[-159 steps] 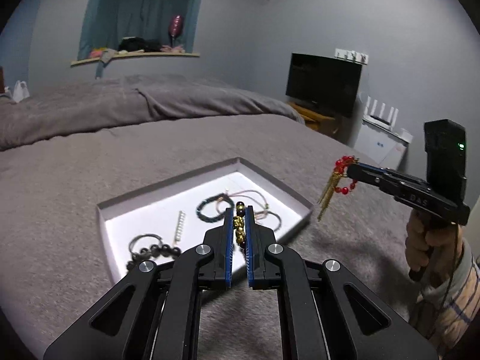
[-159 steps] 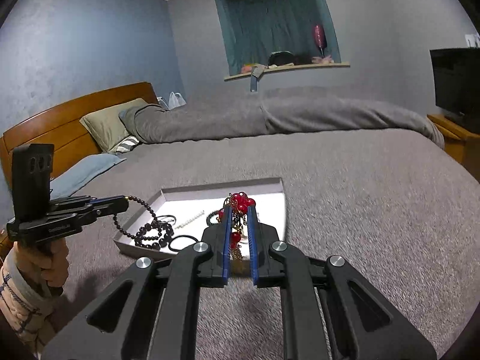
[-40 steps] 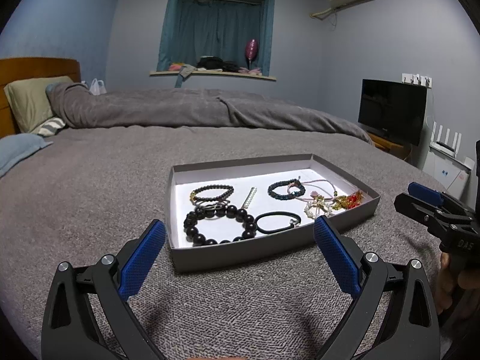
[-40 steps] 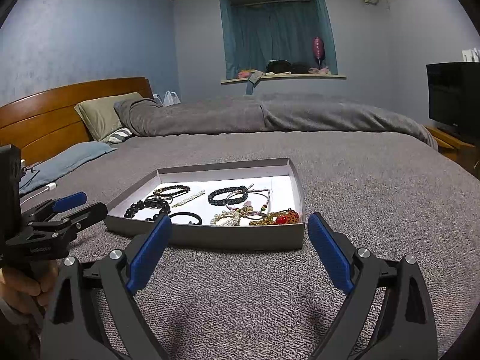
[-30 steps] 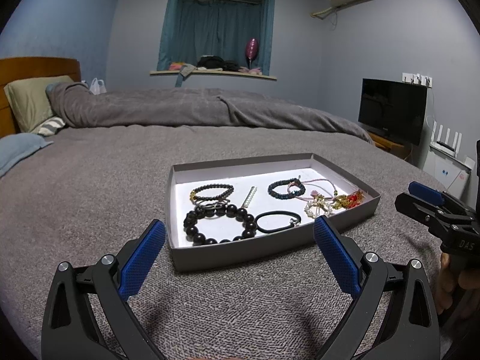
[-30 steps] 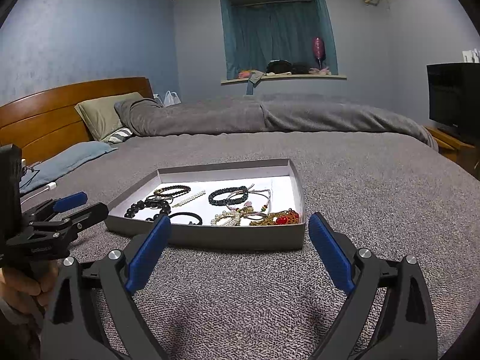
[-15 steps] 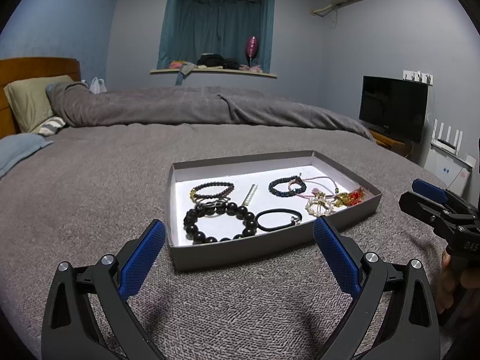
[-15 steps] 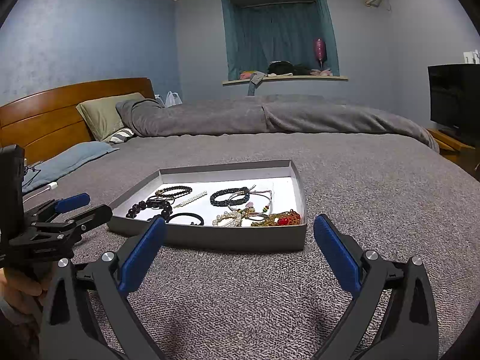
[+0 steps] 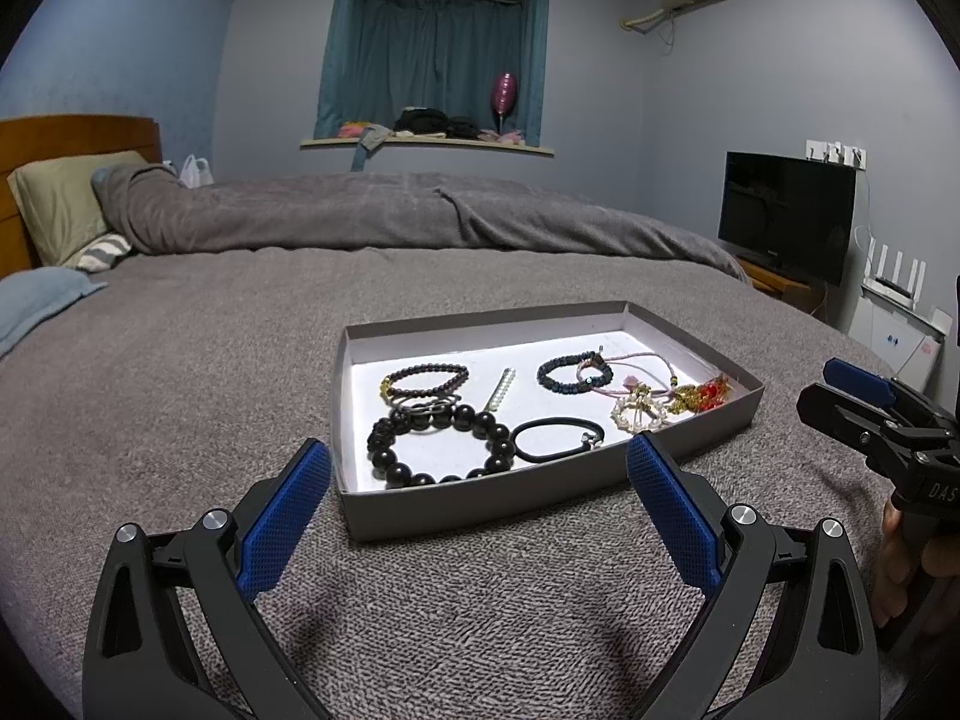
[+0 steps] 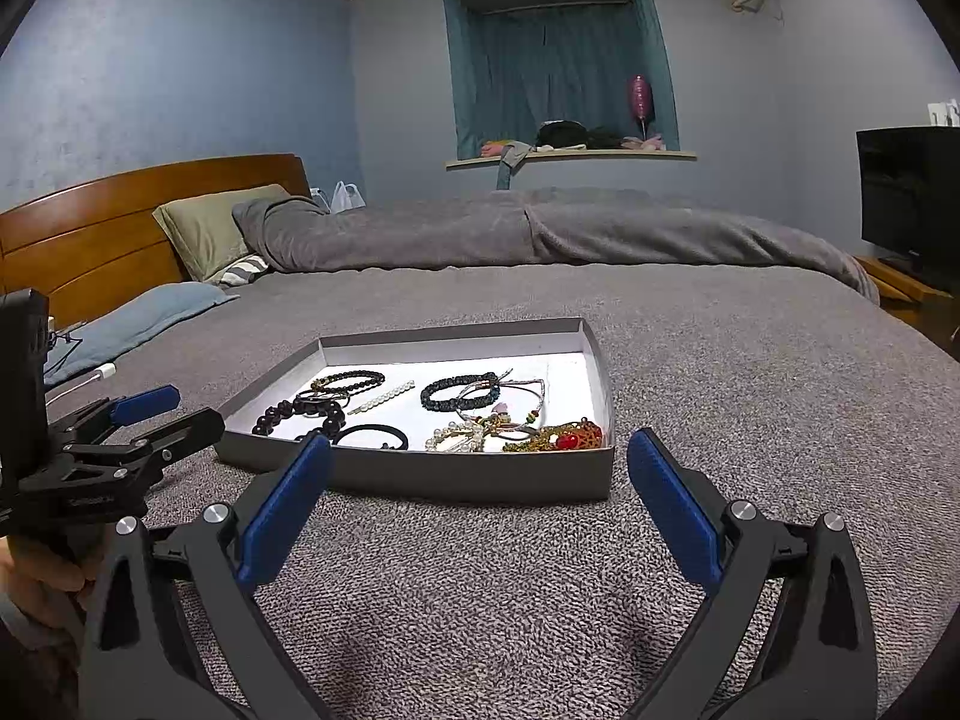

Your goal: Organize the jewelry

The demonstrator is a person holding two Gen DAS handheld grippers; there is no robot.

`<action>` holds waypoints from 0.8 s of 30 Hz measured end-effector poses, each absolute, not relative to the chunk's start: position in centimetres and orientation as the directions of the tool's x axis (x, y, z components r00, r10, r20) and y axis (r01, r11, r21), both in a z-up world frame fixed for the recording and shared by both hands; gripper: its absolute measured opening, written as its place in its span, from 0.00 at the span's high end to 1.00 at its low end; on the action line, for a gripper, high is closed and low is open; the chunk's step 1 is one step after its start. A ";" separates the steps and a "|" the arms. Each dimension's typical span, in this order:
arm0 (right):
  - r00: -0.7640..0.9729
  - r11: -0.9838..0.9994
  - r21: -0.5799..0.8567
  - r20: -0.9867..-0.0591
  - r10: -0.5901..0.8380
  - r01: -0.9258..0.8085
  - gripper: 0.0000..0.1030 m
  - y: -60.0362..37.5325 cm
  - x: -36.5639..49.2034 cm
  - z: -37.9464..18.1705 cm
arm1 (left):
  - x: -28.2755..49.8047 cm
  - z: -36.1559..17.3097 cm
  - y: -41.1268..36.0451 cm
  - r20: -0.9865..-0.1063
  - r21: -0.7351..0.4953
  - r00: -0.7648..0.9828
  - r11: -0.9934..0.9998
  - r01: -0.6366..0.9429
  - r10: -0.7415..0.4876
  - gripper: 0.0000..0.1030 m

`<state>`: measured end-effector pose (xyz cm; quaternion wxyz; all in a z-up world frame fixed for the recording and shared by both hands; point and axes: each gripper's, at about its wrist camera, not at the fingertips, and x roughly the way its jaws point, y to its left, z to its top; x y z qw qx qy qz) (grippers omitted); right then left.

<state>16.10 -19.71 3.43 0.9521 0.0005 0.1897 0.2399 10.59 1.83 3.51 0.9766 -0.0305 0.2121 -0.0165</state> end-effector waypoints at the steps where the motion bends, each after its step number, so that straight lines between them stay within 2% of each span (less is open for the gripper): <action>1: 0.813 0.885 0.092 -0.361 0.457 -0.457 0.05 -19.7 16.1 3.4 | 10.6 3.5 1.8 -0.413 -0.066 0.910 0.998 0.019 -0.045 0.05; 24: 0.812 0.885 0.091 -0.363 0.457 -0.457 0.05 -19.7 16.1 3.4 | 10.7 3.3 1.8 -0.424 -0.065 0.905 0.998 0.012 -0.039 0.05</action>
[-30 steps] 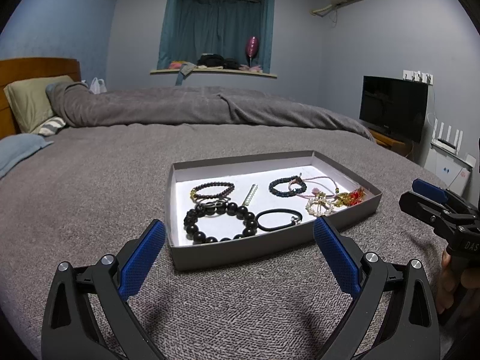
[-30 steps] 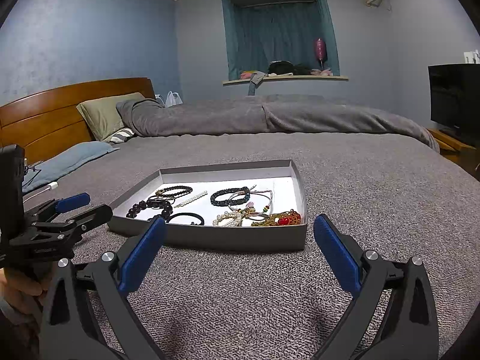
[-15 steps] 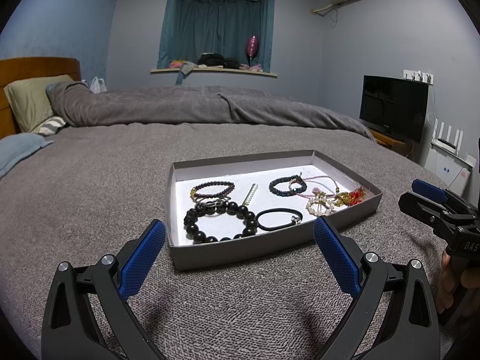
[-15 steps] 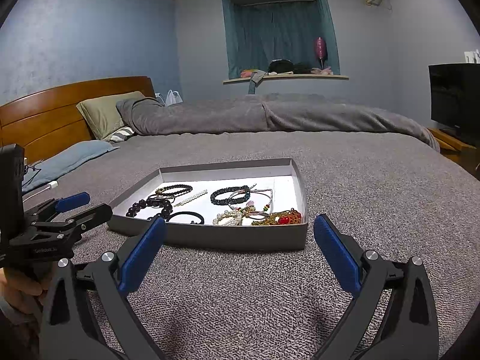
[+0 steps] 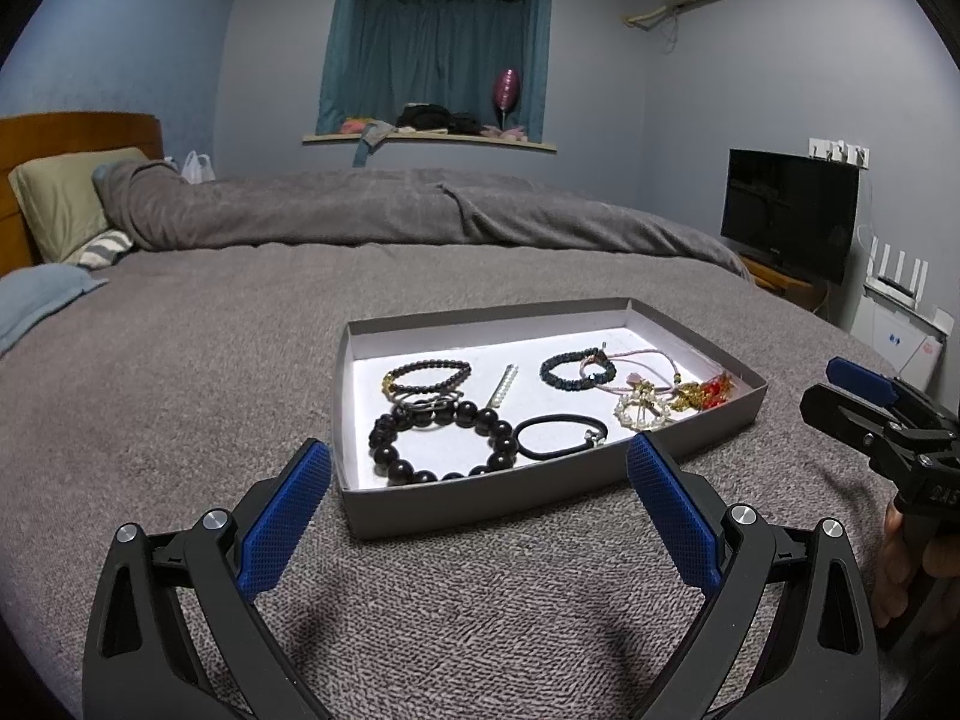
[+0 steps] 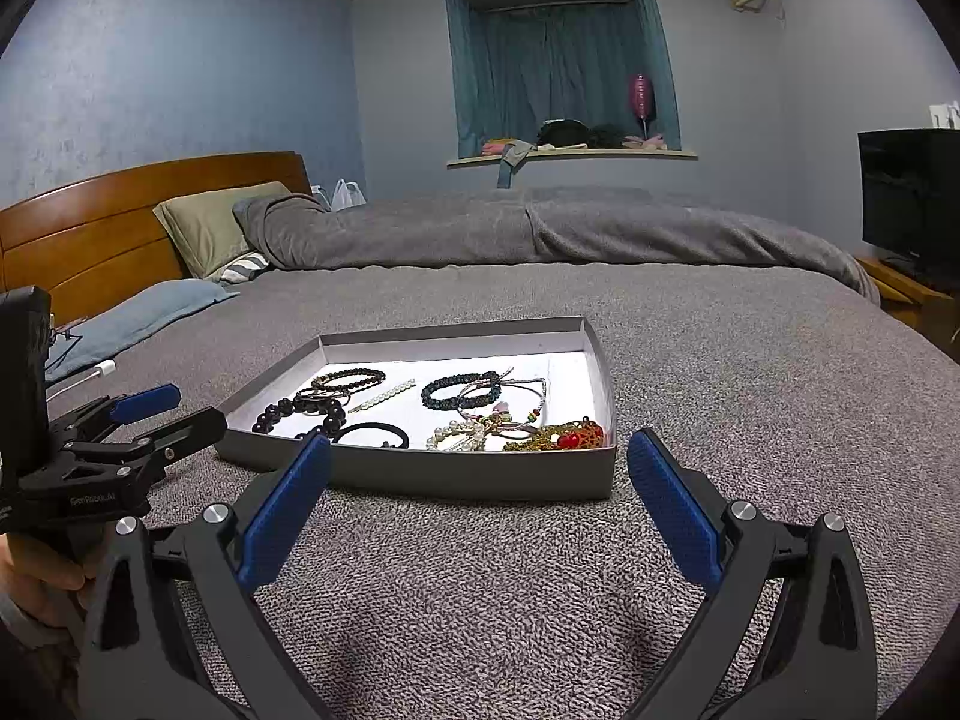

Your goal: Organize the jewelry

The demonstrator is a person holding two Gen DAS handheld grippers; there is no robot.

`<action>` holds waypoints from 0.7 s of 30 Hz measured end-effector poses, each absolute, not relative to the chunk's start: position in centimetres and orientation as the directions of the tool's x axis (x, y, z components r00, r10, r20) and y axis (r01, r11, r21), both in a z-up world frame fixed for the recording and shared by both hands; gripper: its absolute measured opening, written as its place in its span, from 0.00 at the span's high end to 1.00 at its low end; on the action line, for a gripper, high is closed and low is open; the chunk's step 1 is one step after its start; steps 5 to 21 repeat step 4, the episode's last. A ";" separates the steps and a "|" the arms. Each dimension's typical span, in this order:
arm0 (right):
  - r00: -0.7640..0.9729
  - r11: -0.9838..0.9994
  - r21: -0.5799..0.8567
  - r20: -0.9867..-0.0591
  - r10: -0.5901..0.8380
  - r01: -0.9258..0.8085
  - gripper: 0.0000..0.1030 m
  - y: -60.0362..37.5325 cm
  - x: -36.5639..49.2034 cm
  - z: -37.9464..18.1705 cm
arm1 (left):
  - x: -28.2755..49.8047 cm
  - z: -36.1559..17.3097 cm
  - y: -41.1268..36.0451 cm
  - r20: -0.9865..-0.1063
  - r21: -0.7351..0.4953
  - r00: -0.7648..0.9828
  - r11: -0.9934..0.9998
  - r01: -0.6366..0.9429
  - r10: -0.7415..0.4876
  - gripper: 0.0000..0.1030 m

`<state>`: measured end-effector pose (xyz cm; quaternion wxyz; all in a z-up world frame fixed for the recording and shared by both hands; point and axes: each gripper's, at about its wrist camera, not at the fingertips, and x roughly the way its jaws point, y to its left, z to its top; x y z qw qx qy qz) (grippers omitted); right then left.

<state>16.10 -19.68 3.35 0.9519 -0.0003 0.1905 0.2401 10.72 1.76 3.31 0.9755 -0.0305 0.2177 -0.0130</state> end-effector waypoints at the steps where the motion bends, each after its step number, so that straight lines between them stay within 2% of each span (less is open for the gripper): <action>1: 0.812 0.885 0.091 -0.363 0.457 -0.457 0.05 -19.7 16.1 3.4 | 10.7 3.4 1.8 -0.424 -0.065 0.905 0.998 0.012 -0.039 0.05; 21: 0.812 0.885 0.092 -0.363 0.457 -0.457 0.05 -19.7 16.1 3.4 | 10.7 3.3 1.8 -0.424 -0.065 0.905 0.998 0.012 -0.039 0.05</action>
